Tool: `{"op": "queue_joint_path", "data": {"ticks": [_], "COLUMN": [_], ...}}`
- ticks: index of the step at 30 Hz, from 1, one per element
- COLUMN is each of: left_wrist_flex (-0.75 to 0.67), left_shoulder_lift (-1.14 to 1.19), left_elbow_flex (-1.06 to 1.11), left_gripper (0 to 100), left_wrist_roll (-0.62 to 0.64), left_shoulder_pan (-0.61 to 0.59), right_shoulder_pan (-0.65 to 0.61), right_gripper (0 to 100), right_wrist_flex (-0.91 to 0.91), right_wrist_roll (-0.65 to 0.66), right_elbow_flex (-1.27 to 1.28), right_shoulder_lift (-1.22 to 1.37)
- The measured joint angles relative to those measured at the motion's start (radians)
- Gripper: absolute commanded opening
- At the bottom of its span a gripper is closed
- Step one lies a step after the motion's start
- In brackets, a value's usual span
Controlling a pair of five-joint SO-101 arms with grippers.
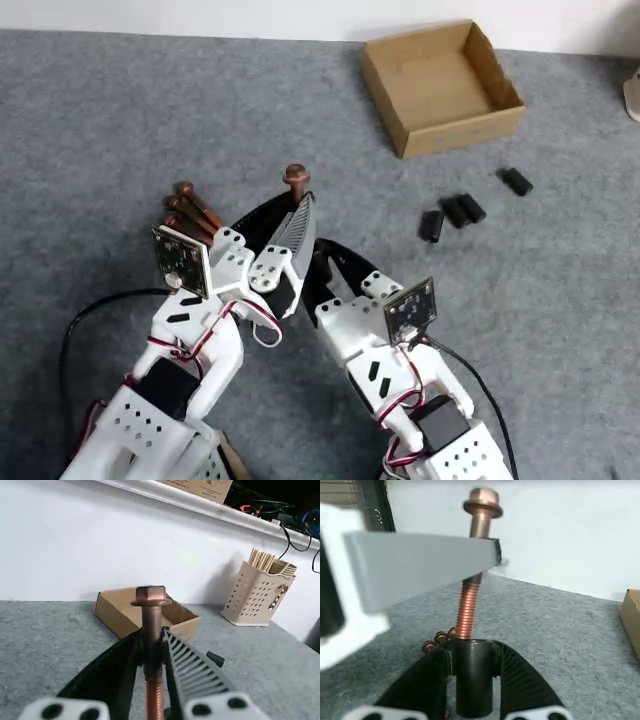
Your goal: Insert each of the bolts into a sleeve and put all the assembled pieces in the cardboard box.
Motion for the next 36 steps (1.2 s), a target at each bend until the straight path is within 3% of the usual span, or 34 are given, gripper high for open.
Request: {"op": "queue_joint_path", "data": {"ticks": [5,15,36], "left_wrist_flex": [0.0,0.0,0.009], "left_shoulder_lift": [0.002,0.002,0.014], "left_elbow_flex": [0.0,-0.002,-0.005], "left_gripper": [1,1,1], "left_wrist_roll": [0.114,0.135,0.315], "left_shoulder_pan": [-0.003,-0.008,0.003], "right_shoulder_pan": [-0.003,-0.003,0.032], "right_gripper": [0.5,0.5,0.5], "right_wrist_flex": [0.008,0.009,0.006], "right_wrist_roll": [0.0,0.0,-0.002], "right_elbow_flex": [0.0,0.0,0.0], "right_shoulder_lift": [0.0,0.0,-0.003]}}
